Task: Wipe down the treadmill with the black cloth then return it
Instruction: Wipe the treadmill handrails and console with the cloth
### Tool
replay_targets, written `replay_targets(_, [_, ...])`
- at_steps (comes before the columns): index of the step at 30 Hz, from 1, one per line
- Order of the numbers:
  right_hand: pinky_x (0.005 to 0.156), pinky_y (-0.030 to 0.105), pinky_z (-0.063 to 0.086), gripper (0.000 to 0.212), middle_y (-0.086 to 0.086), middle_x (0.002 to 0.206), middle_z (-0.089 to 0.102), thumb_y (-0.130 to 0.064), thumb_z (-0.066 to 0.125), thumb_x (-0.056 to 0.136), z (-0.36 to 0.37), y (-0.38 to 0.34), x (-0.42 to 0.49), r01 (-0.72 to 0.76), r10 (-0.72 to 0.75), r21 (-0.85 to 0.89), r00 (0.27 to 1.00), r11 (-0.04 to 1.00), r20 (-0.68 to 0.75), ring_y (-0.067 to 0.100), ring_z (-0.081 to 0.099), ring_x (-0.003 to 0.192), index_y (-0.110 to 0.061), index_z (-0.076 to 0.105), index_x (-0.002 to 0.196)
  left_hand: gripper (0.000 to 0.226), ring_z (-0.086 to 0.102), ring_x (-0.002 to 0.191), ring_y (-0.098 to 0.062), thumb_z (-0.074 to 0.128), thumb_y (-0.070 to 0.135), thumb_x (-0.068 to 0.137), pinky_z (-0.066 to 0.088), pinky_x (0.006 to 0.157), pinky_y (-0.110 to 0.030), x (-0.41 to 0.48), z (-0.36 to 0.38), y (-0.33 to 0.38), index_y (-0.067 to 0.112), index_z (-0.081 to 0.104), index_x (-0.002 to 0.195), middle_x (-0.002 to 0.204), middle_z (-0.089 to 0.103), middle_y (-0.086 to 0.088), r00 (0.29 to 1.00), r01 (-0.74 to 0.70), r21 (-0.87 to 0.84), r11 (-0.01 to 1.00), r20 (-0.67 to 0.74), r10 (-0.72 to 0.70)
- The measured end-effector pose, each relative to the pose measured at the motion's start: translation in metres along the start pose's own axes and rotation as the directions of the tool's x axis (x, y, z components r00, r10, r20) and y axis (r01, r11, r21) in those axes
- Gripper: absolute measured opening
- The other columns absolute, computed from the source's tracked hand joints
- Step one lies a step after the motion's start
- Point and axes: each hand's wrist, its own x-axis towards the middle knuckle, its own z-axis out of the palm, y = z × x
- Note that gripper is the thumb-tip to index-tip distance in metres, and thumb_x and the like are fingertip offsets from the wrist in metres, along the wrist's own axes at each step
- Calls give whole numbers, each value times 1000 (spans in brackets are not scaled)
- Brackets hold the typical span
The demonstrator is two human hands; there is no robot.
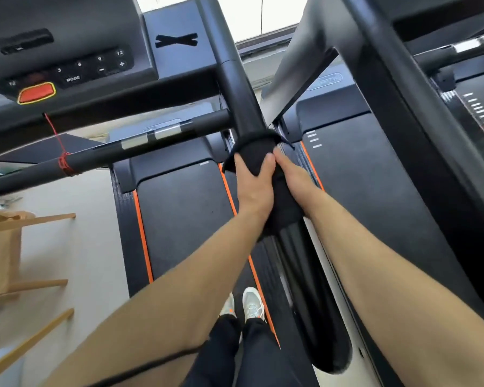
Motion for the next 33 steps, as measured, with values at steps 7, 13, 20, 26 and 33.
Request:
replay_targets(7, [99,40,52,46,7,109,76,-55,57,92,-30,72,-47,-79,82,59,995,995,-53,23,71,105,-17,76,110,87,47,134,-14,51,63,79,38,114,-41,-75,-1,-44,38,16,156,152,45,5,998,-29,36,999,57,27])
replay_targets(13, [45,8,46,31,-9,68,70,-40,52,101,-28,70,-76,5,-6,-17,996,1000,-95,-8,63,48,-23,66,79,86,48,133,-17,57,57,82,39,113,-42,-91,0,-55,34,18,155,148,46,4,997,-29,35,999,70,26])
replay_targets(20, [42,7,43,31,-12,77,65,-45,51,101,-26,82,-107,124,-141,-153,984,980,-105,-10,60,44,-22,68,88,75,53,114,-12,58,40,97,44,89,-17,-97,-3,-52,31,15,158,126,47,13,997,-43,-43,998,60,46])
replay_targets(26, [103,33,49,26,-2,114,72,-37,50,102,-52,188,-176,84,-81,-1,953,996,-292,12,64,113,-22,71,107,78,43,128,-1,55,39,95,30,87,4,-220,-1,-128,27,12,158,154,37,8,993,-76,-62,995,84,81])
replay_targets(33, [76,19,53,26,-12,78,76,-31,54,101,-53,194,-178,109,-72,87,936,990,-345,4,69,82,-24,72,83,77,44,120,-2,60,36,94,29,84,5,-227,5,-129,20,18,157,139,41,13,994,-104,-49,993,32,106])
